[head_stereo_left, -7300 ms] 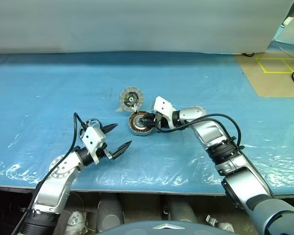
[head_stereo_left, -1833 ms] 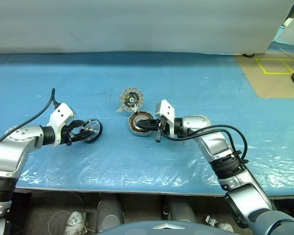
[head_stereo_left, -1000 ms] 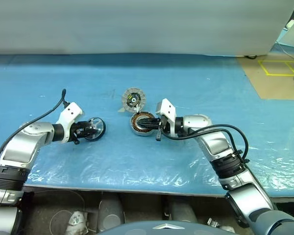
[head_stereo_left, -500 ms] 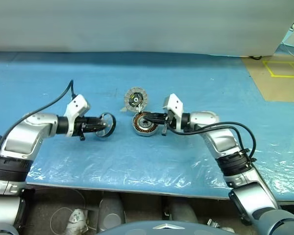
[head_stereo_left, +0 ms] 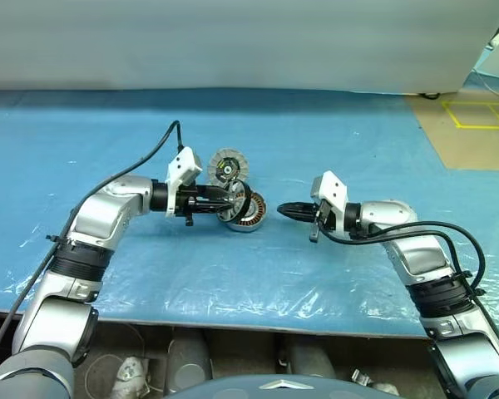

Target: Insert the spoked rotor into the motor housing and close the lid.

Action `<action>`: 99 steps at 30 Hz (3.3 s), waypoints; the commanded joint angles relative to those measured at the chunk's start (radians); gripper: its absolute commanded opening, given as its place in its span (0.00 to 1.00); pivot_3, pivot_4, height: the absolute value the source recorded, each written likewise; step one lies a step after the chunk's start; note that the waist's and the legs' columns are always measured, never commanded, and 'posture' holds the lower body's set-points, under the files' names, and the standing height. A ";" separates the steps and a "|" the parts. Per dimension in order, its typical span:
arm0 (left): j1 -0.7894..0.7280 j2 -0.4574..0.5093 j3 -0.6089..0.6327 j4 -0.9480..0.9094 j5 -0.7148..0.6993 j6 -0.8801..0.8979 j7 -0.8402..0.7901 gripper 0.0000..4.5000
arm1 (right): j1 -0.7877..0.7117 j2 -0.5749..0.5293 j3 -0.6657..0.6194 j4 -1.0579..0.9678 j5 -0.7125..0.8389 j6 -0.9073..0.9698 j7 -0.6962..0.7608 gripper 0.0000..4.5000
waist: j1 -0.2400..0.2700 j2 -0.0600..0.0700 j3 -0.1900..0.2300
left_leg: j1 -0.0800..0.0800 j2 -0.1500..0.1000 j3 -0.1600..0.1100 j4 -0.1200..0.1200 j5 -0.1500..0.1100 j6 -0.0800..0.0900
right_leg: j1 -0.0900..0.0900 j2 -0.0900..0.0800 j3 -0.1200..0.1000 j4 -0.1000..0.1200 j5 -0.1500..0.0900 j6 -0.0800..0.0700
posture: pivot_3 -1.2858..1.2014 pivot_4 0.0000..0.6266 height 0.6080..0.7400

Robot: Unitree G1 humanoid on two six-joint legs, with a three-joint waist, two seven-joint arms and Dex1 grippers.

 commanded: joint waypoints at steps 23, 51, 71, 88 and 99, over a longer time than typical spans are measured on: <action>-0.036 -0.068 -0.024 0.120 0.099 -0.125 -0.018 0.31 | 0.040 -0.019 -0.033 -0.122 0.021 0.048 -0.067 0.00 | 0.000 0.000 0.000 | 0.000 0.000 0.000 0.000 0.000 0.000 | 0.000 0.000 0.000 0.000 0.000 0.000 | 0.52 0.24 1.00; -0.048 -0.047 -0.065 0.142 0.190 -0.124 -0.005 0.50 | 0.037 -0.009 -0.014 -0.048 -0.004 -0.030 -0.078 0.00 | 0.000 0.000 0.000 | 0.000 0.000 0.000 -0.001 0.000 0.000 | 0.000 0.000 0.000 -0.001 0.000 0.000 | 0.52 0.24 1.00; 0.037 -0.193 0.014 -0.005 0.097 -0.093 0.190 0.36 | 0.010 0.016 -0.011 -0.044 -0.009 -0.040 -0.090 0.00 | 0.000 0.000 0.000 | -0.001 0.000 0.000 -0.002 0.000 0.000 | 0.000 0.000 0.000 -0.003 0.000 0.000 | 0.52 0.24 1.00; 0.098 -0.254 -0.085 0.066 0.262 -0.226 0.338 0.01 | 0.006 0.024 -0.017 -0.058 -0.016 -0.030 -0.105 0.00 | -0.001 0.000 0.000 | 0.000 0.000 0.000 -0.002 0.000 0.000 | 0.001 0.000 0.000 -0.004 0.000 0.000 | 0.52 0.24 1.00; 0.011 -0.221 0.215 -0.165 -0.127 -0.038 0.294 0.01 | -0.011 0.040 -0.009 -0.040 -0.020 -0.038 -0.109 0.00 | -0.002 -0.001 0.001 | -0.001 0.001 0.000 -0.002 0.000 0.000 | -0.001 0.000 0.000 -0.004 0.000 0.000 | 0.52 0.24 1.00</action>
